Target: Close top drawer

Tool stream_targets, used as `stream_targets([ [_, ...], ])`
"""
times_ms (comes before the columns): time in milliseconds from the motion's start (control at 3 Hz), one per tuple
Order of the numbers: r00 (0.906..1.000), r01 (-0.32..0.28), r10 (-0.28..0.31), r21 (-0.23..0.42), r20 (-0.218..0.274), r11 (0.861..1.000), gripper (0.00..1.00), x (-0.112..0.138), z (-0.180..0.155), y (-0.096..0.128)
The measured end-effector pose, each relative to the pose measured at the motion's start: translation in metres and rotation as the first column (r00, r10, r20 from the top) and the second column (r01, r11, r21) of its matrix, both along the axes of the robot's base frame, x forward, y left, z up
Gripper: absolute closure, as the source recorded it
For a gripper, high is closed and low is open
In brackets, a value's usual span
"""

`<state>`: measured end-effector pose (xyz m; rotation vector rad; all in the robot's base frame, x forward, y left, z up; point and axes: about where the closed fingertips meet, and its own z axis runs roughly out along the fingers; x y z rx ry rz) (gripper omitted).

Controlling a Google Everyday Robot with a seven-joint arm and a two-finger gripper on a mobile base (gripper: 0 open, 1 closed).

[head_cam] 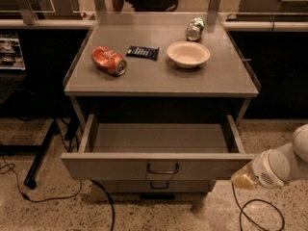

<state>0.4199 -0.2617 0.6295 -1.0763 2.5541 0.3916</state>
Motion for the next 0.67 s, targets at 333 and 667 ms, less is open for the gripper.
stream_targets([
  [333, 0.9988, 0.012, -0.011, 0.022, -0.049, 1.0, 1.0, 0.0118, -0.0332, 0.0039],
  [667, 0.9985, 0.013, -0.012, 0.024, -0.053, 1.0, 1.0, 0.0117, -0.0359, 0.0039],
])
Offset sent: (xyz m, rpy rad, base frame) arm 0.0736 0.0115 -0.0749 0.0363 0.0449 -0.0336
